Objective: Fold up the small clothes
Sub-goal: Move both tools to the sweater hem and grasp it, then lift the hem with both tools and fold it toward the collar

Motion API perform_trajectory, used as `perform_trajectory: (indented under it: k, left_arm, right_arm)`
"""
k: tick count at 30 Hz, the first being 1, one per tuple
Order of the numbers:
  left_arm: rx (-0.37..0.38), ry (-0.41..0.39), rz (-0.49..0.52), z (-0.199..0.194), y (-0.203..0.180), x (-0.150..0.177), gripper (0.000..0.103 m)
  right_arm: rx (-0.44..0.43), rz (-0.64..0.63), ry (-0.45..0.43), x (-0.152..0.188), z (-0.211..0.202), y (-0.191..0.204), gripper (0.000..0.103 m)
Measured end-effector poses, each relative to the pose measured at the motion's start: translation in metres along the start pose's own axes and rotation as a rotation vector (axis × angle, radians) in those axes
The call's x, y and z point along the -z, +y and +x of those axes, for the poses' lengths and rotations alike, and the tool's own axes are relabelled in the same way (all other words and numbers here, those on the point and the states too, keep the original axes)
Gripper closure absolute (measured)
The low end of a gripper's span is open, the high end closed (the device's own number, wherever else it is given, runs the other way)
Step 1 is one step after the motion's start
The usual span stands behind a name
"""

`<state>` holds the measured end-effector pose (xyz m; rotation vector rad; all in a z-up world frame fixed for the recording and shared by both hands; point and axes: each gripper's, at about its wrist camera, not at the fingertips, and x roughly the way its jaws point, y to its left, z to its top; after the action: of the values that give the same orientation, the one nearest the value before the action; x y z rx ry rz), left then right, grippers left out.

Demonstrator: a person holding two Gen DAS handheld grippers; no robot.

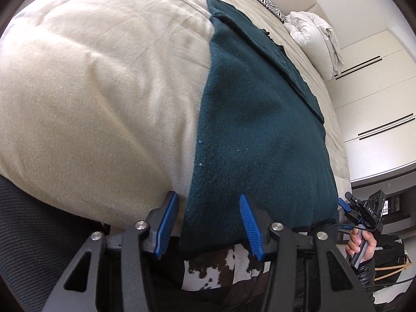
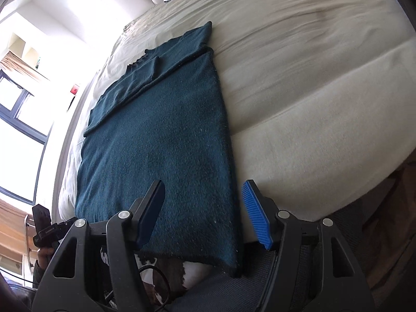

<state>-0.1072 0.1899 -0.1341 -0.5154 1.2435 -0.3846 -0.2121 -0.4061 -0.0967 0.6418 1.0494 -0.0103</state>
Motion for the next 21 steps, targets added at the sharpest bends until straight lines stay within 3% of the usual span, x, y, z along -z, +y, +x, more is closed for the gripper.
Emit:
perform_trajectory:
  k: [3,5,7,10,18,21]
  left_arm:
    - [0.008,0.003,-0.004,0.000,0.003,0.002,0.059]
    - [0.005,0.014,-0.009,0.001,0.006,0.002,0.077]
    - [0.010,0.019,-0.024,0.002,0.010,0.004,0.084]
    - [0.022,0.025,-0.027,0.001,0.012,0.005,0.085]
    - [0.017,0.041,-0.002,-0.001,0.007,0.005,0.082]
    - [0.002,0.053,0.032,0.001,0.000,0.006,0.082]
  right_arm:
    - [-0.010,0.045,0.031,0.006,-0.001,-0.013,0.043]
    - [0.000,0.060,0.052,0.008,-0.001,-0.017,0.047]
    - [0.004,0.072,0.087,0.010,0.000,-0.021,0.048]
    - [0.027,0.065,0.144,0.015,0.002,-0.020,0.048]
    - [0.031,0.073,0.199,0.022,0.010,-0.018,0.057]
    - [0.042,0.075,0.224,0.023,0.016,-0.019,0.070]
